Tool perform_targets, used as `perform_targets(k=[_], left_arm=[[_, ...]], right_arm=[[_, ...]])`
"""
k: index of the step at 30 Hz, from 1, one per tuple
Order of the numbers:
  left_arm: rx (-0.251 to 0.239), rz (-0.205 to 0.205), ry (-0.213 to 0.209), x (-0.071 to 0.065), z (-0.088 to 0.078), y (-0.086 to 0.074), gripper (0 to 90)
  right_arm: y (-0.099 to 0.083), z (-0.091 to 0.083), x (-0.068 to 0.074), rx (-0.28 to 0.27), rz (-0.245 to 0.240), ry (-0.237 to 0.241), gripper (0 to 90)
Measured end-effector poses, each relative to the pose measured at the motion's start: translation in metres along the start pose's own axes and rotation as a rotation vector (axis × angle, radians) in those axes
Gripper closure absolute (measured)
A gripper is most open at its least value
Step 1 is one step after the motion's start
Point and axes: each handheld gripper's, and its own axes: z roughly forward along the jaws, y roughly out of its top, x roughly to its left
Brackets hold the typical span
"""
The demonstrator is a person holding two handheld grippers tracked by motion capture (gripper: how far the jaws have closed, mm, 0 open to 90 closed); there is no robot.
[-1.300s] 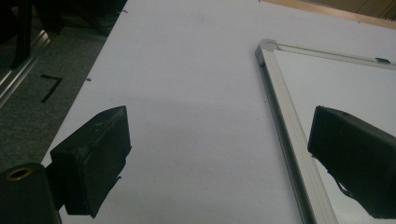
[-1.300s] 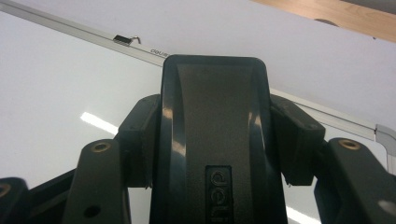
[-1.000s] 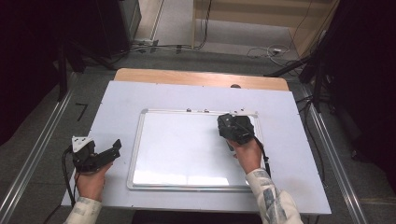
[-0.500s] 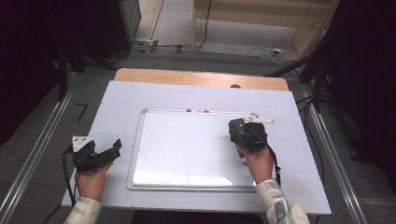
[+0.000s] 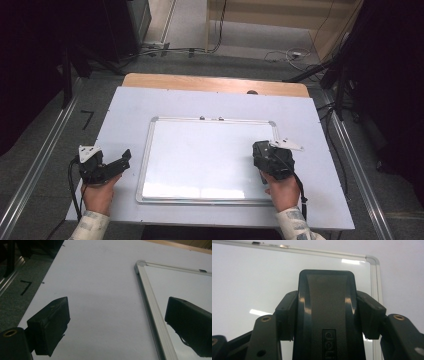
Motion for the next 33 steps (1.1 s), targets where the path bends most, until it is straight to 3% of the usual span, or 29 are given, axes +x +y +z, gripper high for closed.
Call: perform_targets(k=[18, 33], left_arm=[[0.0, 0.001, -0.002, -0.001, 0.001, 0.0, 6.3], [0.001, 0.0, -0.001, -0.001, 0.001, 0.0, 6.3]], right_arm=[[-0.026, -0.007, -0.01, 0.013, 0.068, -0.03, 38.9], [-0.032, -0.002, -0.018, 0.018, 0.091, -0.054, 38.9]])
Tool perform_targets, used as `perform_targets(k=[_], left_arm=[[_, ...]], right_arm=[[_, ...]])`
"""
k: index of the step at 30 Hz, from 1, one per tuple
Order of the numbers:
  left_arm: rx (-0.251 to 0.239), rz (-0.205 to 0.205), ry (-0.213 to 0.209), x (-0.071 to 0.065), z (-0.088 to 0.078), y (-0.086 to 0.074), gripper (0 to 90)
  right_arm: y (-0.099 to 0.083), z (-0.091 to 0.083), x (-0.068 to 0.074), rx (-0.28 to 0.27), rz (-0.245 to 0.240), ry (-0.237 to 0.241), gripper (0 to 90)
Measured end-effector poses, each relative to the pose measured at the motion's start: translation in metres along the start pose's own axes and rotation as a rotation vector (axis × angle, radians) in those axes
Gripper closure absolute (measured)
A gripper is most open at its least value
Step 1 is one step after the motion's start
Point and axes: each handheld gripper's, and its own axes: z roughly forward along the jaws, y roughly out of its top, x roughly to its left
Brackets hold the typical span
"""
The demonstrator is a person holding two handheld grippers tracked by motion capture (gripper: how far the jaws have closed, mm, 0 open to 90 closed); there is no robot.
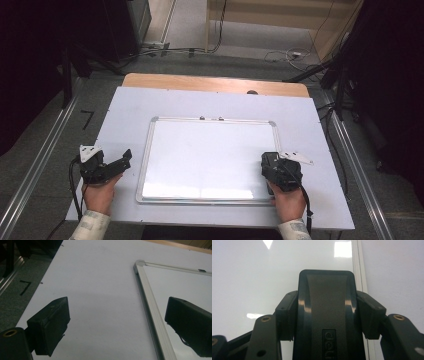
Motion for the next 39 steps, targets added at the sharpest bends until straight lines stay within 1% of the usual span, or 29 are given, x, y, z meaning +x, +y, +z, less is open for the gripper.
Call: perform_targets(k=[2, 9, 16, 20, 23, 24, 26, 27, 29, 31, 35, 39], left_arm=[[0.0, 0.001, 0.0, 0.0, 0.0, 0.0, 6.3], [0.0, 0.0, -0.001, 0.0, 0.0, 0.0, 6.3], [-0.001, 0.0, -0.001, 0.0, 0.0, 0.0, 6.3], [-0.001, 0.001, -0.001, 0.0, 0.0, 0.0, 6.3], [-0.001, 0.001, -0.002, 0.0, 0.0, 0.0, 6.2], [-0.001, 0.001, 0.0, 0.001, 0.0, 0.0, 6.3], [-0.001, 0.001, -0.001, 0.0, 0.0, 0.0, 6.2], [-0.001, 0.001, -0.002, 0.0, 0.0, 0.0, 6.3], [-0.001, 0.001, 0.0, 0.0, 0.0, 0.0, 6.3], [0.0, 0.002, -0.002, 0.0, 0.0, 0.0, 6.2], [0.002, 0.005, 0.0, 0.0, 0.0, 0.0, 6.2], [0.0, 0.002, 0.0, 0.0, 0.0, 0.0, 6.3]], right_arm=[[0.0, 0.0, 0.0, 0.002, 0.009, -0.001, 38.9], [0.0, 0.001, -0.001, 0.002, 0.009, -0.019, 38.9], [-0.003, 0.003, 0.001, 0.018, 0.018, -0.037, 38.9], [-0.006, 0.008, 0.004, 0.035, 0.023, -0.05, 38.8], [-0.01, 0.014, 0.005, 0.06, 0.013, -0.099, 38.6], [-0.01, 0.015, 0.006, 0.057, 0.008, -0.102, 38.6], [-0.01, 0.015, 0.005, 0.06, 0.011, -0.093, 38.0], [-0.01, 0.014, 0.005, 0.052, 0.008, -0.088, 36.5], [-0.008, 0.011, 0.002, 0.036, 0.021, -0.061, 31.3], [-0.006, 0.007, -0.001, 0.012, 0.022, -0.047, 29.7], [0.0, -0.002, -0.006, -0.015, 0.02, -0.025, 26.0], [0.006, -0.011, -0.01, -0.055, 0.007, 0.009, 23.6]])
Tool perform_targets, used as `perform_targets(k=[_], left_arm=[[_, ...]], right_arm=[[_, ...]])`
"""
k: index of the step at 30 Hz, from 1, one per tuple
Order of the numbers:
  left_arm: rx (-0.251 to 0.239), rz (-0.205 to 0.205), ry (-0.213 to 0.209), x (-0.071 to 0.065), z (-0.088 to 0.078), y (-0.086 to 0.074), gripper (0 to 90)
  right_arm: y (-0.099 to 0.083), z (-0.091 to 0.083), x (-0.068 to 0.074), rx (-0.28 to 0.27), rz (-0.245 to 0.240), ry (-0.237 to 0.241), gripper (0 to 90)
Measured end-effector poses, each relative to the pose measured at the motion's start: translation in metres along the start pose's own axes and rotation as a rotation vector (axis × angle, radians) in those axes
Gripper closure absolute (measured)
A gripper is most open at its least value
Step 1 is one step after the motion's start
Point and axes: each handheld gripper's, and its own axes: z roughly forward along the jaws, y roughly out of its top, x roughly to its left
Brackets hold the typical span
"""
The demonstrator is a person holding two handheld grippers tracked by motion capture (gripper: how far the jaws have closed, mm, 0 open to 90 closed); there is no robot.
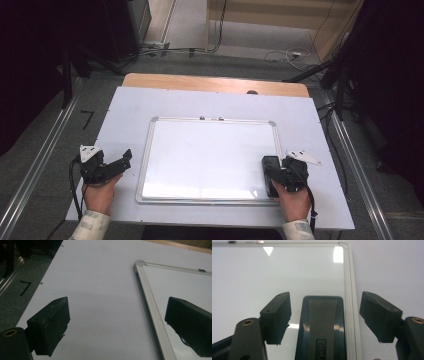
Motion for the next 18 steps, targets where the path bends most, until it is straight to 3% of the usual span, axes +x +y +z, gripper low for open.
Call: perform_targets(k=[5, 10, 18], left_arm=[[0.002, 0.004, 0.0, 0.0, 0.0, 0.0, 6.2], [-0.002, 0.001, 0.002, 0.001, 0.0, 0.0, 6.2], [0.0, 0.001, 0.004, 0.001, 0.001, 0.001, 6.3]], right_arm=[[0.012, -0.013, -0.006, -0.046, -0.027, 0.059, 20.7], [0.021, -0.02, -0.014, -0.055, -0.056, 0.097, 18.8], [0.02, -0.021, -0.03, -0.05, -0.066, 0.082, 18.7]])
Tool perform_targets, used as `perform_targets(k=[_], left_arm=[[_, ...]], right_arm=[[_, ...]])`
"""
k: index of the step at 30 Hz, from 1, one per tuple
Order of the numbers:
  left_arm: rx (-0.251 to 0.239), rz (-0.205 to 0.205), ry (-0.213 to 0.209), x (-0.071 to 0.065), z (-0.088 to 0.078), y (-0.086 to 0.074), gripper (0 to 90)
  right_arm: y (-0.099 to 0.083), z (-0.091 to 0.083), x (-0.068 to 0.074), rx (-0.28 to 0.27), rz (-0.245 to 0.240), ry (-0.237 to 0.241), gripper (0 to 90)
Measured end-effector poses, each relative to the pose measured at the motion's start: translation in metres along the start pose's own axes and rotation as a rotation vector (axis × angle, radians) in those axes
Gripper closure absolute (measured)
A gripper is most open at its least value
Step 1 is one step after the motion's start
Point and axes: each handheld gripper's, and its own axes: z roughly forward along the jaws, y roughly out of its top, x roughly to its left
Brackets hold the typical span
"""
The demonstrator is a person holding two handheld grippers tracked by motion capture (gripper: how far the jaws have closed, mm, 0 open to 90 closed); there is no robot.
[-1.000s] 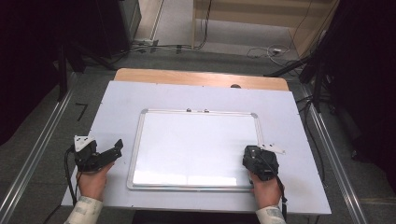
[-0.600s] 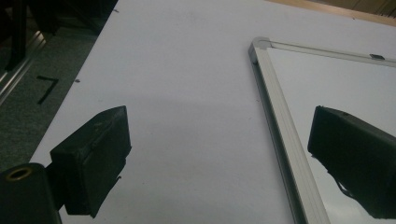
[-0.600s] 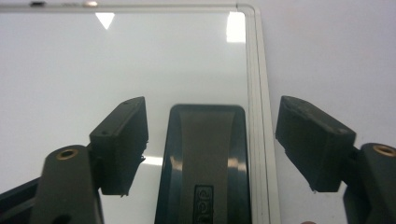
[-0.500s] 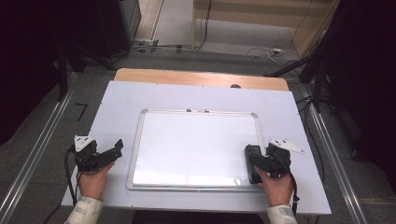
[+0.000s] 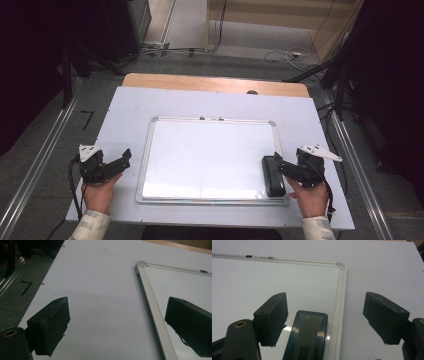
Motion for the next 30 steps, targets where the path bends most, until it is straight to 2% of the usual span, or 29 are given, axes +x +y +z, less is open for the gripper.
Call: perform_targets(k=[17, 30], left_arm=[[0.001, 0.001, 0.0, 0.0, 0.001, 0.001, 6.2], [-0.001, -0.001, -0.003, 0.001, 0.001, 0.001, 6.3]], right_arm=[[-0.008, -0.008, -0.018, -0.023, -0.029, -0.012, 17.9], [-0.013, -0.011, -0.03, -0.026, -0.014, -0.023, 17.6]])
